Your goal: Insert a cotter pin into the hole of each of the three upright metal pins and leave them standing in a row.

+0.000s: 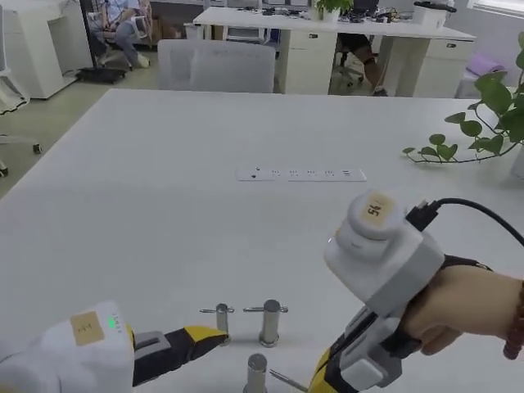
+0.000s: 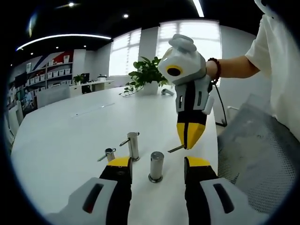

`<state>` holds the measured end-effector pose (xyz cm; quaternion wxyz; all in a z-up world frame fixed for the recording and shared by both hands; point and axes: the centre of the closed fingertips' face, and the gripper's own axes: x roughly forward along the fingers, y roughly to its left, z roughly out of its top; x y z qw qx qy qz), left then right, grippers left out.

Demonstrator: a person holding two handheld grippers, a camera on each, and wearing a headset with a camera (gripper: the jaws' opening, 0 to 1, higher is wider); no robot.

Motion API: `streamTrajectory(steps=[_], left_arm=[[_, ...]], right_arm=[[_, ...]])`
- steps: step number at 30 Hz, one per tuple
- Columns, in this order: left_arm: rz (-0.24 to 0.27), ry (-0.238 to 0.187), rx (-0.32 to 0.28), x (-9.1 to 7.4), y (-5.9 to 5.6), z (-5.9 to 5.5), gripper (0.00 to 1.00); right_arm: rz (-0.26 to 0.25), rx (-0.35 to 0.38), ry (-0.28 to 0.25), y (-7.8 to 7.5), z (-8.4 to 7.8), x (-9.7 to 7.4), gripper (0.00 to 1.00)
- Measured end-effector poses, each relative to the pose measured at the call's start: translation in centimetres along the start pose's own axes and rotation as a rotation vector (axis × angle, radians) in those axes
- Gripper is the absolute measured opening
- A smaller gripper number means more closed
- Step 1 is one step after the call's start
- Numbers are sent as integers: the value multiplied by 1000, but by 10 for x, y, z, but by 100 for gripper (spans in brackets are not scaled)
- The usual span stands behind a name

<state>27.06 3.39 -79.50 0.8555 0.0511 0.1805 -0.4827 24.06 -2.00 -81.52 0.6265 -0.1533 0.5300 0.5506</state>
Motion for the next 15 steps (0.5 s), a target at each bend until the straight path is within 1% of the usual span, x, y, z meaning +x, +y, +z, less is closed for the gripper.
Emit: streamTrajectory(steps=[5, 10, 15], left_arm=[[4, 6, -1, 5, 5, -5, 38], [-12, 28, 6, 9, 6, -13, 35], [-18, 37, 4, 13, 9, -17, 32]], right_arm=[[-2, 16, 8, -1, -1, 2, 3], [-6, 29, 14, -1, -1, 4, 3], [-10, 45, 15, -3, 0, 5, 3]])
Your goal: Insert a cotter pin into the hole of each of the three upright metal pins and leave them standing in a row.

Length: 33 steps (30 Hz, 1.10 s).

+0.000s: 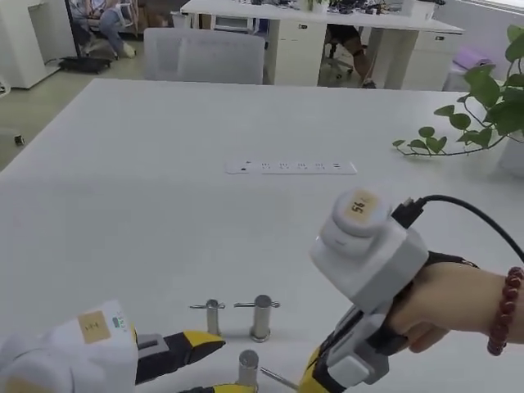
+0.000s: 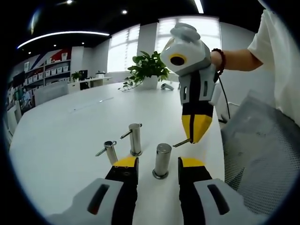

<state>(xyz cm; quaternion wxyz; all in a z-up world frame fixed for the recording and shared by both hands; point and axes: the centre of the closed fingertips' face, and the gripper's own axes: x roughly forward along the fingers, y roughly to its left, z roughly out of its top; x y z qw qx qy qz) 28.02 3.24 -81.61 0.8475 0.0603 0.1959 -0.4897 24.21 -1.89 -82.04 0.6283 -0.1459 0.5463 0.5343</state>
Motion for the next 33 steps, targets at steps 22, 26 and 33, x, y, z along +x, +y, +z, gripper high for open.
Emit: streamTrajectory(steps=[22, 26, 33], left_arm=[[-51, 42, -8, 19, -1, -17, 20], [-66, 41, -11, 22, -4, -18, 15], [-71, 44, -7, 23, -6, -19, 12]], right_arm=[[4, 20, 18, -2, 2, 9, 3], [4, 24, 12, -3, 4, 9, 3], [7, 35, 7, -2, 5, 11, 3]])
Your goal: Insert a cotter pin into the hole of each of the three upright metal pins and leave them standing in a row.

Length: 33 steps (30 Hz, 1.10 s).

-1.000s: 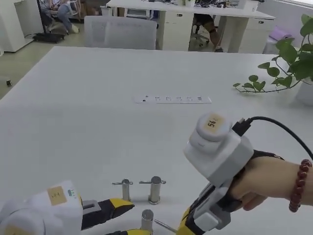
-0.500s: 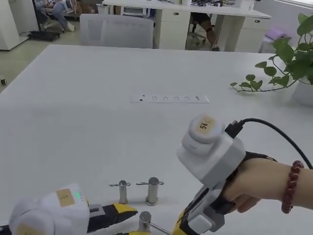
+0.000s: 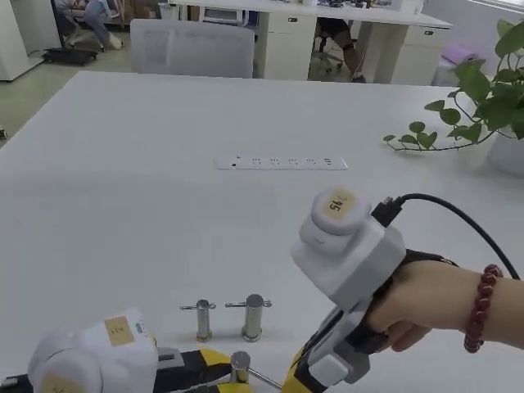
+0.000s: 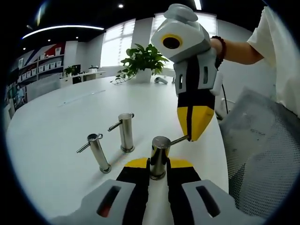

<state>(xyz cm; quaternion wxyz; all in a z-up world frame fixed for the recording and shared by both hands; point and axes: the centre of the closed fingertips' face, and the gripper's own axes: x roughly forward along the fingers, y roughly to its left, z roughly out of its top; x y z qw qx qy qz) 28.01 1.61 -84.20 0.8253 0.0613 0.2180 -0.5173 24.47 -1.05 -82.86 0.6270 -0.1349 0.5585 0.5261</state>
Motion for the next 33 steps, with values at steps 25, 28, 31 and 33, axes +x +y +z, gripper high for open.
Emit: streamTrajectory(steps=[25, 28, 31, 33], left_arm=[[27, -23, -35, 1, 0, -1, 12], [27, -23, -31, 1, -1, -1, 12], [28, -23, -28, 1, -1, -1, 12], [28, -23, -26, 1, -1, -1, 12]], right_arm=[[-9, 107, -46, 1, 16, 4, 3], [-12, 106, -47, 1, 17, 4, 3], [-14, 110, -50, 1, 18, 4, 3], [-15, 113, -55, 1, 19, 4, 3]])
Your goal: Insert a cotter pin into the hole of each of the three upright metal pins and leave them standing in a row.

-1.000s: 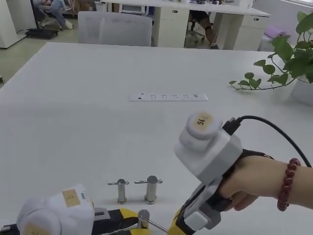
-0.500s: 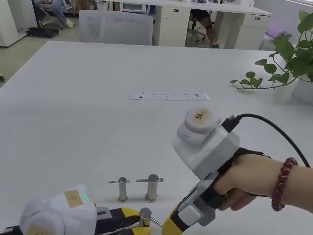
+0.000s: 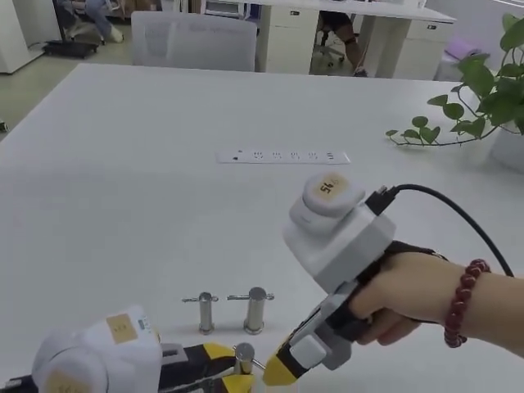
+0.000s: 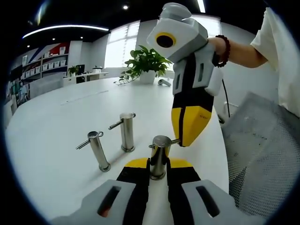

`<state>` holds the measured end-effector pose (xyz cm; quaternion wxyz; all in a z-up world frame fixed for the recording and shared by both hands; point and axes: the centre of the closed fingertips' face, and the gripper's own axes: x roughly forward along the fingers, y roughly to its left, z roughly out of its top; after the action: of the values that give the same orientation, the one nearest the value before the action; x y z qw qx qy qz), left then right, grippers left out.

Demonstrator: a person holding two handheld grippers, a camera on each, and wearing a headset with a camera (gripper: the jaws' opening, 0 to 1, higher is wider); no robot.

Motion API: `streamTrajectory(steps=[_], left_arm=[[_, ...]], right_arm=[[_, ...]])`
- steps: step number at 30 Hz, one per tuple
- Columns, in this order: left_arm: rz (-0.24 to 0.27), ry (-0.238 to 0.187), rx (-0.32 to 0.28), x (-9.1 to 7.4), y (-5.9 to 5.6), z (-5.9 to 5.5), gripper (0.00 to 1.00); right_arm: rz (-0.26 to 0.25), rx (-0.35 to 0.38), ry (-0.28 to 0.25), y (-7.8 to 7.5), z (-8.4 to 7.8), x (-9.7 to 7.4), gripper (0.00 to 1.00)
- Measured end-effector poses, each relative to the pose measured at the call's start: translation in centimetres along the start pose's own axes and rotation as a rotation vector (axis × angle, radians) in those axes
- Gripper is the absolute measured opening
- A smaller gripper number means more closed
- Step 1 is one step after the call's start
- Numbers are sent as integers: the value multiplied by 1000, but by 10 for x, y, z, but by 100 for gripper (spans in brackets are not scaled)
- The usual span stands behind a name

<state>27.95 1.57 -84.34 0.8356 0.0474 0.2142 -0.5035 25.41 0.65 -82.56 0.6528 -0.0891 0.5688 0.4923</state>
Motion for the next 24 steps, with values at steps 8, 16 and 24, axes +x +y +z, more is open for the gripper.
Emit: streamTrajectory(steps=[8, 16, 24], left_arm=[[0, -4, 0, 0, 0, 0, 12], [0, -4, 1, 1, 0, 1, 12], [2, -1, 3, 2, 0, 1, 12]], right_arm=[[-5, -4, -17, 0, 5, 1, 4], [-3, 2, -37, -1, 9, 2, 4], [2, 9, -56, -1, 14, 3, 4]])
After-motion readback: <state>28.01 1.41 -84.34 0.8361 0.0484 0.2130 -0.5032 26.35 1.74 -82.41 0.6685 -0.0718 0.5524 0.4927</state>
